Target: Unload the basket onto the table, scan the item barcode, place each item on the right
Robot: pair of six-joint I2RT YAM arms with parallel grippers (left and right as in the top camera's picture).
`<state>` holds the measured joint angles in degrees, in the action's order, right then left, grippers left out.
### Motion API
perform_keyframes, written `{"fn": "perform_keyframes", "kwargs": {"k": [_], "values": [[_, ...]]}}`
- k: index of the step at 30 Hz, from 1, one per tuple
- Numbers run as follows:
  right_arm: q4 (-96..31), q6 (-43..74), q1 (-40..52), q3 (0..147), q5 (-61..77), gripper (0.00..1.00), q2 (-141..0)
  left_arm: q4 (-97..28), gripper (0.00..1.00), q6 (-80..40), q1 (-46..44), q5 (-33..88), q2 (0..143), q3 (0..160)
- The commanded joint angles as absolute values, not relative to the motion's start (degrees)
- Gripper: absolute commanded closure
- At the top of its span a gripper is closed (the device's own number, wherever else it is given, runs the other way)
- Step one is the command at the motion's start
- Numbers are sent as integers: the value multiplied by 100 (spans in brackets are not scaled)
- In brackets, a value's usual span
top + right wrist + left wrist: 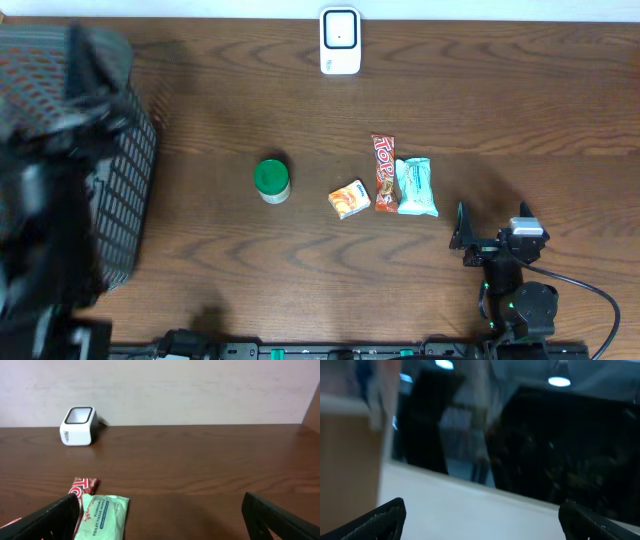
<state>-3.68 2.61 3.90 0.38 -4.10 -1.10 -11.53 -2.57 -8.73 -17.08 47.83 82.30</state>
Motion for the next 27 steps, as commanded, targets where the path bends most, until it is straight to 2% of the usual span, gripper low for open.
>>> {"fn": "perform_keyframes", "kwargs": {"k": [1, 6, 13, 27], "values": [[-390, 336, 412, 32, -419, 1, -115, -1253, 2, 578, -714, -1933, 4442, 8276], [-390, 336, 412, 32, -421, 1, -115, -1658, 2, 598, -714, -2923, 4082, 8276], [-390, 336, 412, 32, -421, 1, -115, -2445, 2, 591, -714, -2945, 3986, 8274], [-390, 336, 412, 32, -421, 1, -115, -2552, 2, 397, -714, -2941, 3979, 8274]]}}
